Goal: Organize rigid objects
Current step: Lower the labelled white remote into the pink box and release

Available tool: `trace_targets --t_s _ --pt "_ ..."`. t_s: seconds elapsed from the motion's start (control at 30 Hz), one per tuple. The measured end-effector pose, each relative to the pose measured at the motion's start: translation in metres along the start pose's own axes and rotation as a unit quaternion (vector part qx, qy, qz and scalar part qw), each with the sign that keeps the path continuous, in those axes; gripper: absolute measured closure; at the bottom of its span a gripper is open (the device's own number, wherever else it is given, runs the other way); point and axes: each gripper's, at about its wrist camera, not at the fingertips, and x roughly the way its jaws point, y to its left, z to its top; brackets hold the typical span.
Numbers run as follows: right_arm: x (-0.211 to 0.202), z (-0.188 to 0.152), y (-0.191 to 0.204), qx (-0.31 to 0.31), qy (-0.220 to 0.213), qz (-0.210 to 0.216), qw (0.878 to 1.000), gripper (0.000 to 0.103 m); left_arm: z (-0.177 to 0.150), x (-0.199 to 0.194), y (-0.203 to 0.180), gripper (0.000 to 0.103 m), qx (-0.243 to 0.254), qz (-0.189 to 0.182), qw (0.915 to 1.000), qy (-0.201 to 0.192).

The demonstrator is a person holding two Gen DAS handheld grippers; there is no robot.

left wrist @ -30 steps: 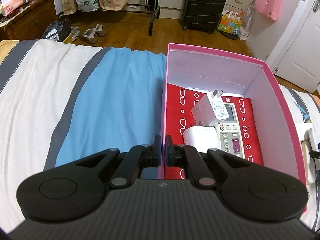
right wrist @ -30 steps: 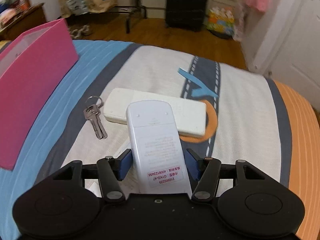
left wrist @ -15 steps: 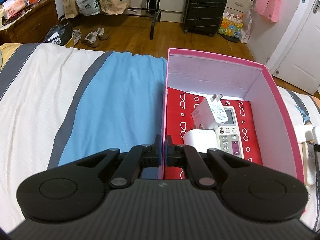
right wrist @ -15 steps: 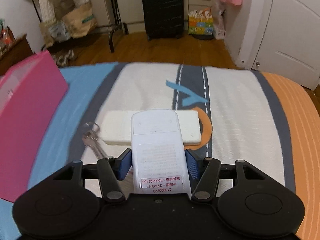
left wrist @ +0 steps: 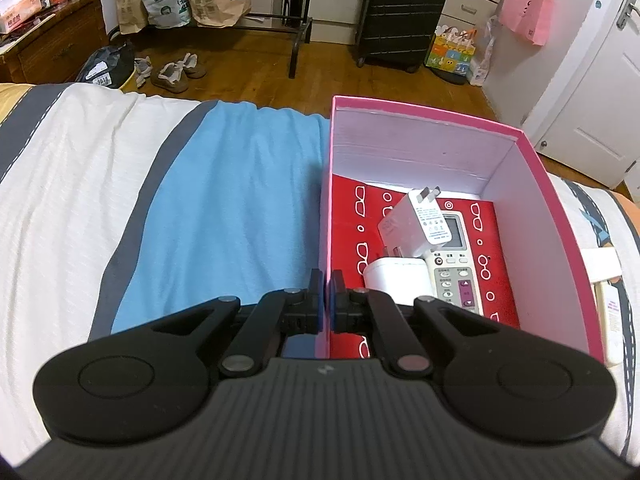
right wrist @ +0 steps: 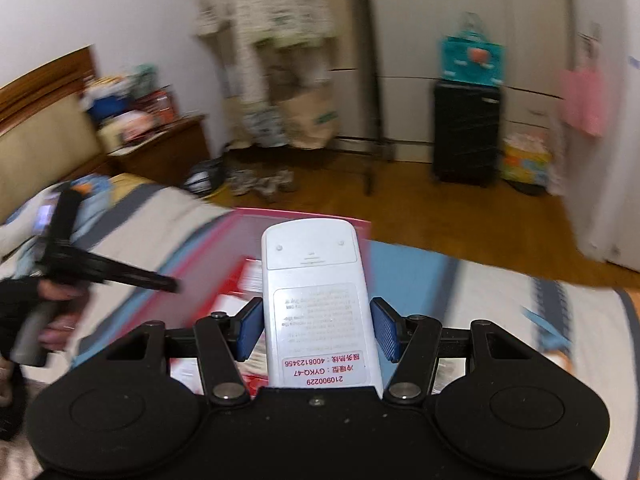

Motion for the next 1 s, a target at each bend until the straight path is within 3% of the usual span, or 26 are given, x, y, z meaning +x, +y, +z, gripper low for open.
trace_targets --t_s 0.17,0.27,0.37,0.77,0.83,0.93,1.0 --pt "0.052 0.024 0.043 -0.007 0.058 -0.009 0.998 0.040 -0.001 0.000 0.002 0.101 -0.002 -0.004 1.0000 -0.001" --pt "0.094 0.029 0.048 0.027 0.110 -0.069 0.991 0.040 -0.001 0.001 0.005 0.101 -0.009 -0.012 0.9999 -0.001" --pt "0.128 0.030 0.043 0.055 0.134 -0.103 0.984 0.041 -0.001 0.001 0.007 0.100 -0.014 -0.019 0.9997 -0.002" --pt "0.184 0.024 0.044 0.074 0.159 -0.152 0.973 0.042 0.000 0.003 0.013 0.099 -0.021 -0.037 0.9991 -0.003" --pt "0.185 0.023 0.054 0.034 0.165 -0.163 0.972 0.042 -0.001 0.002 0.011 0.100 -0.016 -0.034 0.9993 -0.003" --pt "0.171 0.020 0.068 -0.029 0.142 -0.187 0.971 0.036 -0.001 0.003 0.012 0.099 -0.018 -0.039 0.9991 -0.003" --pt "0.156 0.022 0.068 -0.033 0.128 -0.175 0.976 0.035 -0.001 0.003 0.012 0.099 -0.017 -0.035 0.9992 -0.003"
